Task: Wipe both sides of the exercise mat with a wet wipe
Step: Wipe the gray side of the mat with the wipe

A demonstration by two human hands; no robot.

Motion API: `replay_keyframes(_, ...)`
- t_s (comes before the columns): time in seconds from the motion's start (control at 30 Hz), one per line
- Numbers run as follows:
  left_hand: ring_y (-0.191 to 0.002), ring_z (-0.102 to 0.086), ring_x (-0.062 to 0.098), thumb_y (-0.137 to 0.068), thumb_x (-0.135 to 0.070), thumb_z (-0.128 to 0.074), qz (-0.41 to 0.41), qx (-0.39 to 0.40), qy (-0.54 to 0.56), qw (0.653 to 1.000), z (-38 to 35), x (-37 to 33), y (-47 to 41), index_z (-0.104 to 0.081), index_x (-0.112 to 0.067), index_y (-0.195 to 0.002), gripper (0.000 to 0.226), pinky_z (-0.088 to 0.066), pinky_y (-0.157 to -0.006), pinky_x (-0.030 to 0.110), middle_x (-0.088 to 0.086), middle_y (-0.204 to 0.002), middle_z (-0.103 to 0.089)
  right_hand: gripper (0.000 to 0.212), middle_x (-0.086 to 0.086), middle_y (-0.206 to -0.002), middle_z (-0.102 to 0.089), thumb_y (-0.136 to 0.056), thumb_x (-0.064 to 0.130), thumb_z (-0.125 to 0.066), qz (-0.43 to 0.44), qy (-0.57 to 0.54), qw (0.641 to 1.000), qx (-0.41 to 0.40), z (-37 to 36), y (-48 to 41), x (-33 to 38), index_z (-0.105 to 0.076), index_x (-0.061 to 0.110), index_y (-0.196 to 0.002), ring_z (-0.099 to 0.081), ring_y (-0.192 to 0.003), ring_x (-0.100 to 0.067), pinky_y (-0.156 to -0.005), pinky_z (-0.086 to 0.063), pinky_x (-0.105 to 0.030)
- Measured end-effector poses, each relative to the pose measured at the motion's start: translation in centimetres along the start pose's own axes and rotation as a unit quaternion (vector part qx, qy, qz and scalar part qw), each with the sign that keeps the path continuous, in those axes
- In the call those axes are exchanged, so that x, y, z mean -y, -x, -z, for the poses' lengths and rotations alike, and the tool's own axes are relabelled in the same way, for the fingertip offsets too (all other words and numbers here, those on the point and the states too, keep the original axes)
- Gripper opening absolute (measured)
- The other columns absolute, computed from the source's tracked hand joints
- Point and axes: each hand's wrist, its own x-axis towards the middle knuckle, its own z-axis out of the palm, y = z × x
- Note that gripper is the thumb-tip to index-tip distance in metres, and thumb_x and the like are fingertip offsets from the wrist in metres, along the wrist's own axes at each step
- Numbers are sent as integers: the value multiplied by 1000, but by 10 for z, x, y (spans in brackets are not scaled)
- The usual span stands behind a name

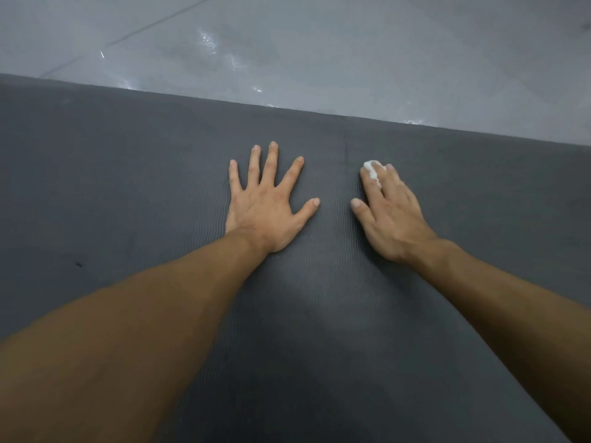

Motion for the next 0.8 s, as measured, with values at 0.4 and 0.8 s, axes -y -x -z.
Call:
replay_keyframes(0.4,-158,14,18,-99,-73,-14,-58,29,17,998,7,40,38,0,-41,-164,74,7,-127,51,-5,-173,13,80,1,-175,4,-106,69,-14,203,137,969,31,-43,110,37,-4,20,-167,9,-161,-18,-129,-3,-42)
replay_keyframes(0.8,-159,10,15,-97,-74,-8,32,-6,11,999,3,109,117,-4,-42,-164,74,2,-128,50,-8,-173,7,94,-4,-175,6,-95,74,-3,-11,41,999,-16,-37,38,73,-3,14,-167,9,-161,-22,-128,1,-38)
